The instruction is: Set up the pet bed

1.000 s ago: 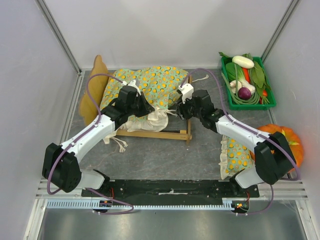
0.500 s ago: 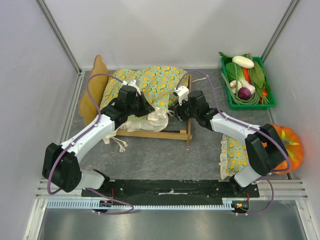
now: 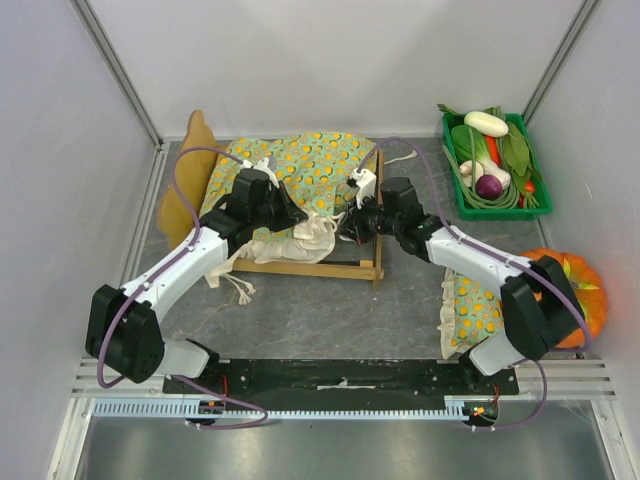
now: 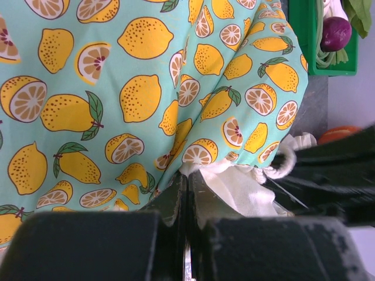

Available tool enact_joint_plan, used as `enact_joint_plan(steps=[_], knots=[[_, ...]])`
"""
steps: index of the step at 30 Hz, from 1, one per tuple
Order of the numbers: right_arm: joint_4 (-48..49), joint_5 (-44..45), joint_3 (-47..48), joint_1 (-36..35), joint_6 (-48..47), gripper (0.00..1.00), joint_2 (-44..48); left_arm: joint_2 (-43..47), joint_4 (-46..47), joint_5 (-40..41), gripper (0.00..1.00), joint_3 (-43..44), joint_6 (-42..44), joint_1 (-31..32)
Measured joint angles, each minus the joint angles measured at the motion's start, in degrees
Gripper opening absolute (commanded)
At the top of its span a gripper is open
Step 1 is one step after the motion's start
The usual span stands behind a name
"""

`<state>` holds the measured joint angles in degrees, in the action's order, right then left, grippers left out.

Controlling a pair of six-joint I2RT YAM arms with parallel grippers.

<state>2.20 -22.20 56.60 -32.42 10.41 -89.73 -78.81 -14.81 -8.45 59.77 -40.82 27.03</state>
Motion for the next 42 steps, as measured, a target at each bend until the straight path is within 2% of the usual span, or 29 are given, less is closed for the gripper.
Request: enact_joint_plan(steps=[9,15,17,18,20,25,30,31,32,34,42], knots=[[0.9,-12.6,-1.5,0.0,8.2,0.00,13.1,0.0,0.4,-1.4,0.02,0.0,0.2,-1.7],[5.5,-24.7,-2.7,0.0,17.4,0.08,15.1,0.0,0.5,-2.5,0.02,0.1,0.4,-2.8],[6.1,-27.7,-3.4,0.0,19.3,0.22,15.0,0.0,0.5,-2.7,0.02,0.1,0.4,-3.0],[5.6,-29.0,-3.5,-0.1,19.2,0.41,14.8,0.0,0.5,-2.8,0.02,0.1,0.4,-3.1],[2.8,-30.8,-3.4,-0.1,17.8,0.55,14.1,0.0,0.5,-2.9,0.02,0.1,0.5,-3.3],[-13.6,-23.5,-2.4,-0.6,9.0,0.60,12.1,0.0,0.6,-3.4,0.02,0.1,0.7,-3.8],[-21.0,-10.6,-2.4,-0.6,6.9,0.58,13.9,0.0,0.7,-3.9,0.02,0.1,0.8,-3.8],[-21.2,-8.4,-2.4,-0.6,7.0,0.56,14.5,0.0,0.7,-3.9,0.02,0.1,0.8,-3.8],[-21.1,-6.0,-2.4,-0.6,7.3,0.49,15.3,0.0,0.7,-4.0,0.02,0.1,0.8,-3.8],[-20.3,-3.0,-2.4,-0.6,8.1,0.43,16.3,0.0,0.8,-4.0,0.02,0.1,0.8,-3.8],[-7.6,2.8,-4.9,-3.6,17.9,0.43,16.8,0.0,0.8,-4.2,0.02,0.0,0.8,-3.8]])
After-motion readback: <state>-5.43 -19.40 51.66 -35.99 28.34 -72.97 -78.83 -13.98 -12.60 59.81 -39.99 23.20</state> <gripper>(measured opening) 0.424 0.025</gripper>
